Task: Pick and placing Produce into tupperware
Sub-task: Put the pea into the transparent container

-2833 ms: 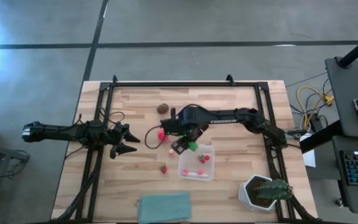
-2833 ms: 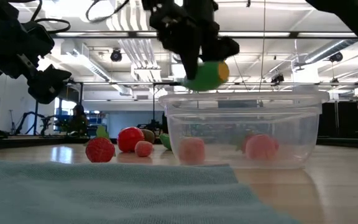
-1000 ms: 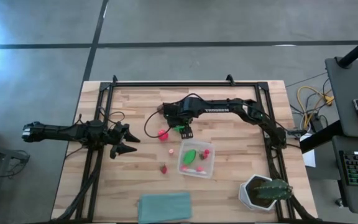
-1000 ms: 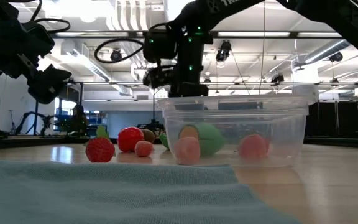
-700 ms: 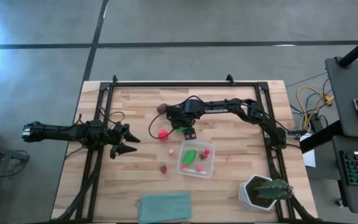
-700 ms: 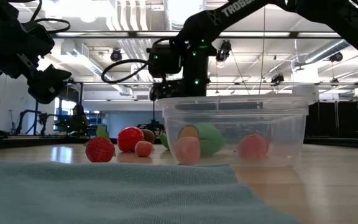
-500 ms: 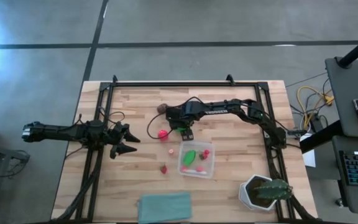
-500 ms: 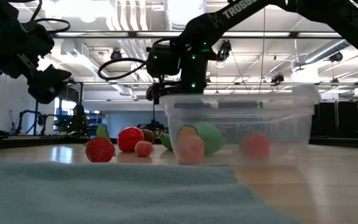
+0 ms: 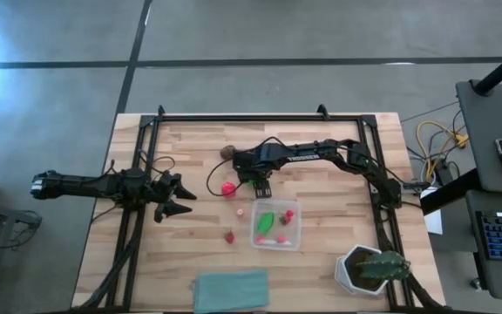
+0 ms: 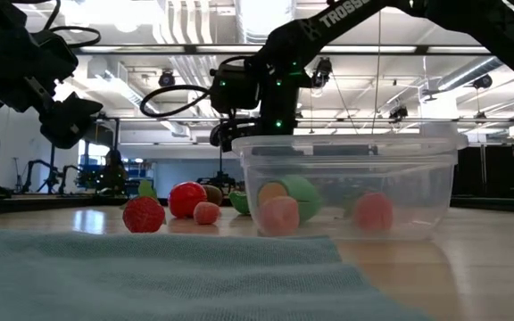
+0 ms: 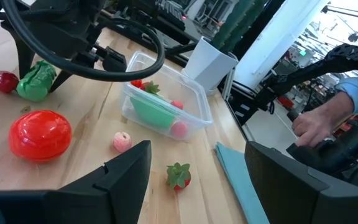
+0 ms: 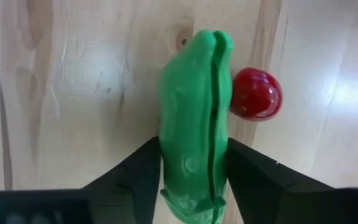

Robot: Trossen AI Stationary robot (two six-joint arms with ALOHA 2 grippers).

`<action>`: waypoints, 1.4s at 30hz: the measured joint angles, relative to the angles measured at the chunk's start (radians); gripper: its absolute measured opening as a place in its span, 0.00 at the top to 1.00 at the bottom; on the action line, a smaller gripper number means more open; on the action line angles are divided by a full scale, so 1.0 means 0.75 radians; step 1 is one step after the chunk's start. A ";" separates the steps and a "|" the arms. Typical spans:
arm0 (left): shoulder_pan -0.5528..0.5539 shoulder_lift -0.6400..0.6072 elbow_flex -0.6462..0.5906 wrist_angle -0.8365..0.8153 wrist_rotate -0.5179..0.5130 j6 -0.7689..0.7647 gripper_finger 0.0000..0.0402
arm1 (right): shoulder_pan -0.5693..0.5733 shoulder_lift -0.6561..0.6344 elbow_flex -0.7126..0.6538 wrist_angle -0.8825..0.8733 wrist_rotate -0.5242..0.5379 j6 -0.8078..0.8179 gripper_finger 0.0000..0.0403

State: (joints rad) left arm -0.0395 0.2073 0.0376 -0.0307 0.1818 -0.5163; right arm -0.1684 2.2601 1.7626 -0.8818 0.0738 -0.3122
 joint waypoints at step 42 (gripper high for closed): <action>0.000 0.001 -0.001 0.006 0.000 0.000 0.39 | 0.399 -0.188 -0.013 -0.590 -0.412 0.665 0.53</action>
State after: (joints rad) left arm -0.0395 0.2080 0.0372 -0.0265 0.1818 -0.5163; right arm 0.1307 2.1189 1.7529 -1.3242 -0.2351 0.1866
